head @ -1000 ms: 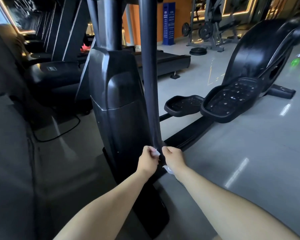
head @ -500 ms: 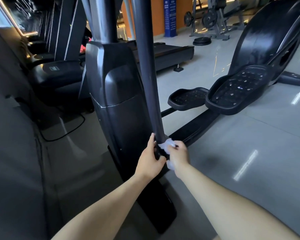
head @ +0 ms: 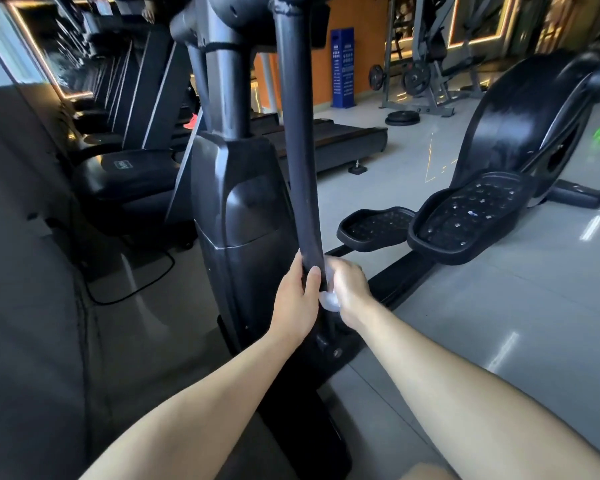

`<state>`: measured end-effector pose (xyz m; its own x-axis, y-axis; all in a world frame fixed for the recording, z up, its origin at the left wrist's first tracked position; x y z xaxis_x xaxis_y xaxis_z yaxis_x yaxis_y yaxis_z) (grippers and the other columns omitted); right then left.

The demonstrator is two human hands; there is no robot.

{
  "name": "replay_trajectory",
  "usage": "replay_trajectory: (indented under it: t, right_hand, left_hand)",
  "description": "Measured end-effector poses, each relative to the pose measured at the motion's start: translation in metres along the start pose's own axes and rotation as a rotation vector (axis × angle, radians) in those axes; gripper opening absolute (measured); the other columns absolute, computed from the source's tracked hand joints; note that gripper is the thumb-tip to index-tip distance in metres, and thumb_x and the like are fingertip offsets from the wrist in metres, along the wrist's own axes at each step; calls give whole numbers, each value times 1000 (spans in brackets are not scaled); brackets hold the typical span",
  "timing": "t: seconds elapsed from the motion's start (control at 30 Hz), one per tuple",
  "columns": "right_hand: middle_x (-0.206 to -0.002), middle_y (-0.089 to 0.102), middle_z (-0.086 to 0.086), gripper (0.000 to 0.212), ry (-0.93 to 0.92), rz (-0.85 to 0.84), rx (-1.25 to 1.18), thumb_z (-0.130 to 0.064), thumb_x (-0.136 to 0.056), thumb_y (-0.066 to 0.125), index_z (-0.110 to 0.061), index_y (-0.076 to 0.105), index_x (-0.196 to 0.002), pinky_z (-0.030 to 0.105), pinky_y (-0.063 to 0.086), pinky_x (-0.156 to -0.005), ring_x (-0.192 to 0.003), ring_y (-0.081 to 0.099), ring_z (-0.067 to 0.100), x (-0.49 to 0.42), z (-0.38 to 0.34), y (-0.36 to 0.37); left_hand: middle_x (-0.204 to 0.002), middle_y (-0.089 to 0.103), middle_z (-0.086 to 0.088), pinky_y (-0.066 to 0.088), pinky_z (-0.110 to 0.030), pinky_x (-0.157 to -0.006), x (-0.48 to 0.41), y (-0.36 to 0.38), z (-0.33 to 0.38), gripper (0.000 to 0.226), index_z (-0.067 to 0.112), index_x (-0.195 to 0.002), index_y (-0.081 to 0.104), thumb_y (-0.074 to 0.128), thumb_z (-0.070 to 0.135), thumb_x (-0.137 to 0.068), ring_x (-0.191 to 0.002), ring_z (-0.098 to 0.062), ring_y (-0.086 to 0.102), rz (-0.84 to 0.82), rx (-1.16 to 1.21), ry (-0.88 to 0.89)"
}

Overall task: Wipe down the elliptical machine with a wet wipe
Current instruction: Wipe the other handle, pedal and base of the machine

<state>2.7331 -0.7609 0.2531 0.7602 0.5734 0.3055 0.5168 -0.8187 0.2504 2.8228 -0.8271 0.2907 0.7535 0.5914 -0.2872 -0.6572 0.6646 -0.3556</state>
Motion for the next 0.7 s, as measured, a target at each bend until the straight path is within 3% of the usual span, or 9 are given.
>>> replay_trajectory:
  t: [0.07, 0.13, 0.2, 0.27, 0.33, 0.4, 0.5, 0.6, 0.7]
  right_hand:
    - [-68, 58, 10, 24, -115, -30, -12, -17, -85, 52, -11, 70, -72, 37, 44, -65, -70, 50, 27, 8, -50, 17]
    - [-79, 71, 8, 28, -202, -43, -32, -16, -92, 47, -13, 72, -81, 38, 53, -66, -73, 65, 25, 14, -78, 26]
    - [-97, 77, 4, 33, -216, -56, -21, -19, -94, 46, -23, 78, -86, 42, 62, -75, -95, 72, 23, 13, -78, 27]
    - [-110, 73, 11, 31, -187, -59, 10, -22, -90, 47, -22, 78, -93, 50, 62, -82, -112, 67, 32, 14, -70, 24]
    - [-99, 74, 11, 29, -150, -2, 47, -17, -92, 48, -15, 77, -93, 38, 63, -68, -96, 68, 29, 18, -76, 21]
    - [-82, 66, 11, 26, -111, 44, 55, -10, -91, 47, -6, 72, -88, 28, 52, -50, -75, 57, 26, 26, -98, 25]
    - [-80, 42, 13, 12, -80, 108, 46, -8, -82, 42, -5, 53, -77, 23, 38, -48, -71, 36, 31, 40, -149, 38]
    - [-65, 28, 11, 19, -113, 188, 19, -5, -83, 41, -12, 39, -65, 21, 34, -45, -56, 27, 24, 59, -212, 51]
    - [-60, 20, 4, 32, -145, 213, -42, -3, -86, 42, -18, 30, -61, 19, 32, -41, -56, 12, 21, 74, -264, 62]
  left_hand:
    - [-106, 69, 14, 48, -17, -83, -10, -11, 32, 27, 32, -125, 57, 39, 21, -108, -103, -5, 64, 47, 53, 48]
    - [-104, 69, 15, 49, -17, -82, -22, -21, 57, 25, 33, -123, 57, 38, 26, -109, -100, -4, 64, 90, 90, 69]
    - [-97, 68, 19, 48, -16, -78, -31, -30, 69, 20, 33, -118, 55, 37, 36, -109, -93, 1, 63, 104, 72, 66]
    - [-91, 67, 17, 44, -10, -71, -36, -34, 69, 20, 34, -115, 53, 37, 44, -108, -85, 2, 62, 72, 6, 38]
    - [-91, 68, 15, 43, -7, -70, -36, -36, 68, 21, 36, -119, 53, 38, 46, -107, -86, 3, 62, 34, -20, -8]
    - [-87, 66, 16, 42, -12, -70, -37, -39, 72, 23, 36, -117, 53, 36, 48, -107, -84, 0, 62, -7, -39, -70]
    - [-85, 65, 14, 41, -25, -73, -39, -46, 85, 28, 37, -107, 52, 30, 53, -107, -83, -7, 60, -83, -68, -198]
    - [-106, 67, 12, 41, -28, -83, -39, -57, 103, 40, 36, -122, 56, 25, 57, -106, -100, -11, 60, -151, -79, -284]
    - [-123, 65, 19, 42, -23, -96, -59, -77, 153, 38, 37, -133, 55, 27, 44, -109, -116, -4, 58, -70, -40, -131]
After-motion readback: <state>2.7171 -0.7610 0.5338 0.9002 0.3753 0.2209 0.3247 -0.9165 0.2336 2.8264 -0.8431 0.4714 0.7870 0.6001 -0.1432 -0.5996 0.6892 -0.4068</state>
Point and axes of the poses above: each hand's wrist, its own x-axis away from the middle knuckle, its own y-axis out of the palm, z = x × y, the point moved 9 cm from there along -x, towards the middle knuckle
